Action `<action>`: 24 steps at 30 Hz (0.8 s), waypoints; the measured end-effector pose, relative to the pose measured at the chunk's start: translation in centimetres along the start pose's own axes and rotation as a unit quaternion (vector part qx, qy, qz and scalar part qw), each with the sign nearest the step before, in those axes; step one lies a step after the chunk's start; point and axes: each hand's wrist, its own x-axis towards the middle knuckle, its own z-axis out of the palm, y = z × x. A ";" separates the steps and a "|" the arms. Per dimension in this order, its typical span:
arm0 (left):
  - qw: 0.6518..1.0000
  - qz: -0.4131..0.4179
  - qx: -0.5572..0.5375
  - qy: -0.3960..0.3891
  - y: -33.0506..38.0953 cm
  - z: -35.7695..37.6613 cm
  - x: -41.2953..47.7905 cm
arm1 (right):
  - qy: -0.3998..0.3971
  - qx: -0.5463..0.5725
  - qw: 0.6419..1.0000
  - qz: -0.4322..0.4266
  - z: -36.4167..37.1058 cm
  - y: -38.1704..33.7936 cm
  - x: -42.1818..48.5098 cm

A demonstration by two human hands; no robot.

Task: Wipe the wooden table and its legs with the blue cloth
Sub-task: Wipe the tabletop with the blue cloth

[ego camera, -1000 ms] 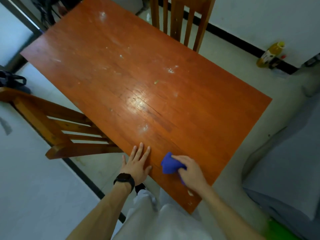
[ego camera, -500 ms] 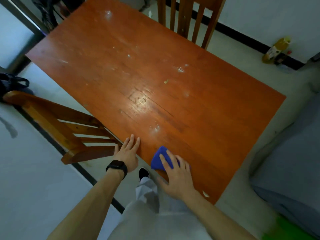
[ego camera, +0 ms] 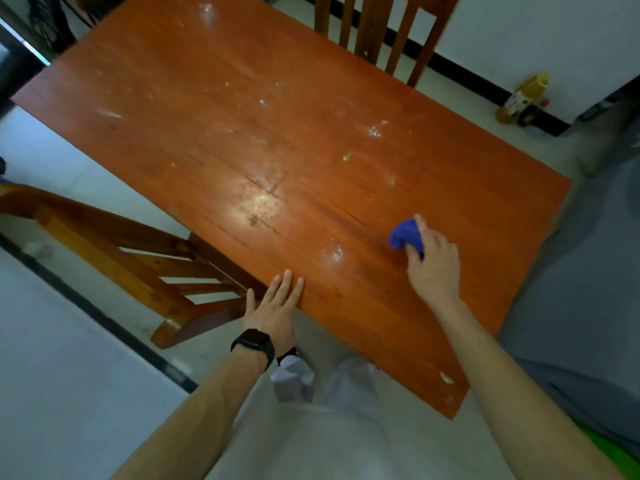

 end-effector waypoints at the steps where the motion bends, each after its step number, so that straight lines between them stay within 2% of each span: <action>1: 1.000 0.006 -0.003 0.005 -0.3 0.2 0.1 | 0.011 -0.003 0.999 0.051 0.2 0.2 1.1; 4: 1.000 0.024 -0.004 0.013 -1.0 0.5 0.3 | 0.032 0.026 0.978 0.203 2.3 -2.6 -1.0; 5: 1.000 0.028 -0.007 0.007 -1.1 0.5 0.2 | 0.038 0.019 0.981 0.190 3.4 -4.3 -3.5; 7: 0.999 0.029 -0.014 0.012 -1.4 0.5 0.1 | -0.007 -0.001 0.999 0.050 5.4 -7.7 -9.4; 9: 0.999 0.038 -0.014 0.007 -1.8 0.3 0.0 | -0.110 0.012 0.991 -0.078 6.0 -9.4 -13.5; 10: 0.999 0.044 -0.014 0.002 -1.9 0.3 -0.1 | -0.162 0.051 0.979 -0.111 5.6 -9.5 -13.9; 12: 0.999 0.050 -0.015 0.010 -2.3 0.6 -0.1 | -0.234 0.157 0.954 -0.104 3.9 -9.3 -11.6; 13: 0.998 0.052 -0.017 0.011 -2.4 0.6 -0.1 | -0.236 0.188 0.949 -0.087 3.1 -8.9 -9.7; 15: 0.998 0.055 -0.028 0.014 -2.4 0.8 0.1 | -0.162 0.195 0.966 -0.041 1.8 -7.8 -5.0; 17: 0.998 0.055 -0.035 0.020 -2.2 0.9 0.2 | -0.076 0.138 0.988 0.008 1.6 -6.4 -1.8; 19: 0.998 0.057 -0.037 0.018 -2.1 0.7 0.1 | -0.038 0.074 0.992 0.099 2.9 -6.5 -2.3; 20: 0.998 0.058 -0.034 0.014 -2.2 0.6 0.1 | -0.025 0.054 0.992 0.115 3.8 -7.1 -4.0; 22: 0.998 0.059 -0.034 0.011 -2.2 0.5 -0.1 | -0.014 0.033 0.999 0.033 5.6 -8.9 -9.4; 24: 0.998 0.056 -0.033 0.010 -2.5 0.5 -0.1 | -0.088 0.055 0.993 -0.061 6.6 -10.4 -14.4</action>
